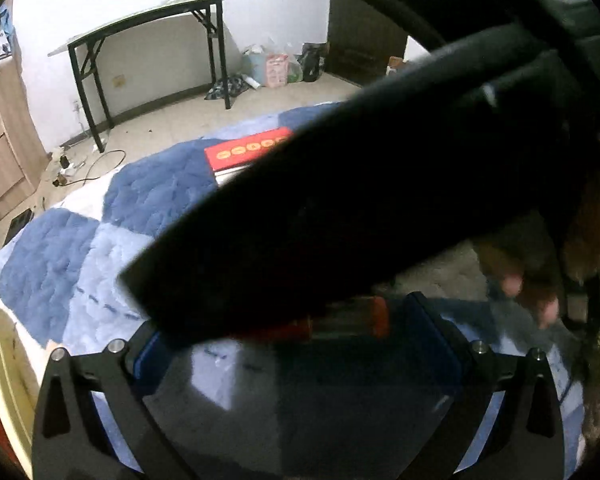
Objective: Organize rigid objects
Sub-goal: 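Move both tools back toward the remaining red boxes on the rug, then grasp the red lighter with the left tool while the right tool grasps the double-happiness box, then carry the lighter and double-happiness box over the yellow basin and release them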
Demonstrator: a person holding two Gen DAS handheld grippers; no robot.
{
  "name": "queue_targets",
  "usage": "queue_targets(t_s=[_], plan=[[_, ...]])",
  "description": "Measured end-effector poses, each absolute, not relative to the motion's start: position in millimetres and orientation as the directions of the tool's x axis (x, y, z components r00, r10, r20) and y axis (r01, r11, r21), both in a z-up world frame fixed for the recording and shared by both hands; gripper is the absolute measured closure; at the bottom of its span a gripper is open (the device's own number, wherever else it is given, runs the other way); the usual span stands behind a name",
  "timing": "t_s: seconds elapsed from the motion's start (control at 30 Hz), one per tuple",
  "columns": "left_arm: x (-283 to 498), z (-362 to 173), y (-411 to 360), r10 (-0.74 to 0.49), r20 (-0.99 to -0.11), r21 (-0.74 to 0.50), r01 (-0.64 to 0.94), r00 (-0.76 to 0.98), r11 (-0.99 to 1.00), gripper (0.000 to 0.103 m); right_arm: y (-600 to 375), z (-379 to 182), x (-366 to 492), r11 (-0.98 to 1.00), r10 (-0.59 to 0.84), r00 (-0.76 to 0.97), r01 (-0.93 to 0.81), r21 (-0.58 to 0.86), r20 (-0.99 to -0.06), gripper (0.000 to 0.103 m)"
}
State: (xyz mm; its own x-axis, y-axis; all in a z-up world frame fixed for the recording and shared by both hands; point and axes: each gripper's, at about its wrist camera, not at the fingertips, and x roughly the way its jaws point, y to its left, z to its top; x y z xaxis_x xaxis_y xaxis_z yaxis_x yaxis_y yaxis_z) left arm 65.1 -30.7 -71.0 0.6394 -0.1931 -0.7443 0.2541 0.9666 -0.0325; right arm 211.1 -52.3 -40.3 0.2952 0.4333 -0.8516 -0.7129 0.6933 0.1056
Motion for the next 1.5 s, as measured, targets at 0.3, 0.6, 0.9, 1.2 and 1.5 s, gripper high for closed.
queue_targets(t_s=[0.3,0.6,0.9,1.2,1.5], plan=[[65,-67,-23,-0.173,-0.715,-0.092,0.155,0.677,0.984,0.021,-45,-50,207,0.657,0.376,0.359,-0.753,-0.027,-0.854,0.027],[52,-41,-1,-0.027,-0.688,-0.005,0.033,0.725,0.999,0.021,-57,-40,206,0.632,0.431,0.357,-0.775,-0.006,-0.829,0.047],[21,-15,18,-0.018,-0.67,0.058,0.076,0.742,0.995,0.02,-62,-5,177,0.557,0.593,0.319,-0.826,0.09,-0.739,0.048],[15,-16,3,-0.006,-0.721,0.174,0.19,0.693,0.966,0.02,-92,17,180,0.567,0.671,0.335,-0.807,0.167,-0.662,0.048],[-80,39,119,0.304,-0.607,0.087,-0.319,0.734,0.944,0.02,-95,36,150,0.508,0.73,0.318,-0.844,0.169,-0.604,0.048]])
